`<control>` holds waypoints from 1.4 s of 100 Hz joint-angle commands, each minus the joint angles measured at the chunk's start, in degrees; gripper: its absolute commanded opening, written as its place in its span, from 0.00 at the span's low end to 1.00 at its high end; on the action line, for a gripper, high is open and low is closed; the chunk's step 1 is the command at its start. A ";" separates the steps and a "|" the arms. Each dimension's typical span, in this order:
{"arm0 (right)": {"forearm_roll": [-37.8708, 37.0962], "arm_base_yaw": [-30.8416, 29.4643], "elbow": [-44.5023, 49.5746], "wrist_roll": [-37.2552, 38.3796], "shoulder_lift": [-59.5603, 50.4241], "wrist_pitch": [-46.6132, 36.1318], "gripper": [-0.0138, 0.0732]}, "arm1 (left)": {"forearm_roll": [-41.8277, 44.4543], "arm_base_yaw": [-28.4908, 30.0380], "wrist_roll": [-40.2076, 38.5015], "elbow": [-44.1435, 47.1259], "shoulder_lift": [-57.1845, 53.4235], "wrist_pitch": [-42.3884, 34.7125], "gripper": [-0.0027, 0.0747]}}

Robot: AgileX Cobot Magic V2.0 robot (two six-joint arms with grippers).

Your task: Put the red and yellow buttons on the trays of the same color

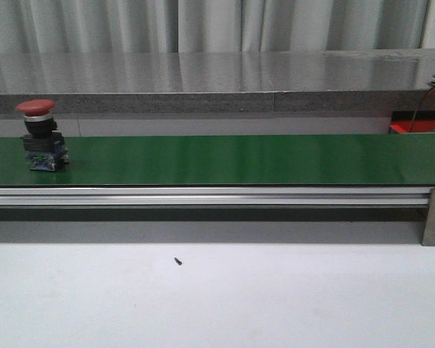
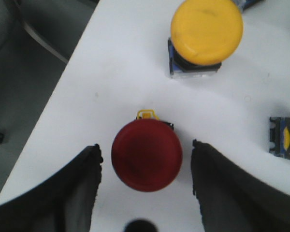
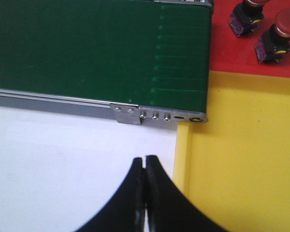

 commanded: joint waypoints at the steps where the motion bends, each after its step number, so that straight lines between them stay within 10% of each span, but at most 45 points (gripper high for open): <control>1: 0.77 0.00 -1.50 -0.41 -0.48 -2.64 0.08 | -0.12 0.11 -0.15 -1.81 -2.63 -3.49 0.57; 65: 0.77 0.00 -1.50 -0.41 -0.48 -2.64 0.08 | -0.96 0.00 -0.15 -1.81 1.29 -5.10 0.56; 104: 0.77 0.00 -1.50 -0.41 -0.48 -2.64 0.08 | -2.18 0.00 -0.15 -1.81 -2.19 -3.80 0.15; 140: 0.77 0.00 -1.50 -0.41 -0.48 -2.64 0.08 | -6.80 -3.18 1.99 -1.81 -11.24 5.20 0.12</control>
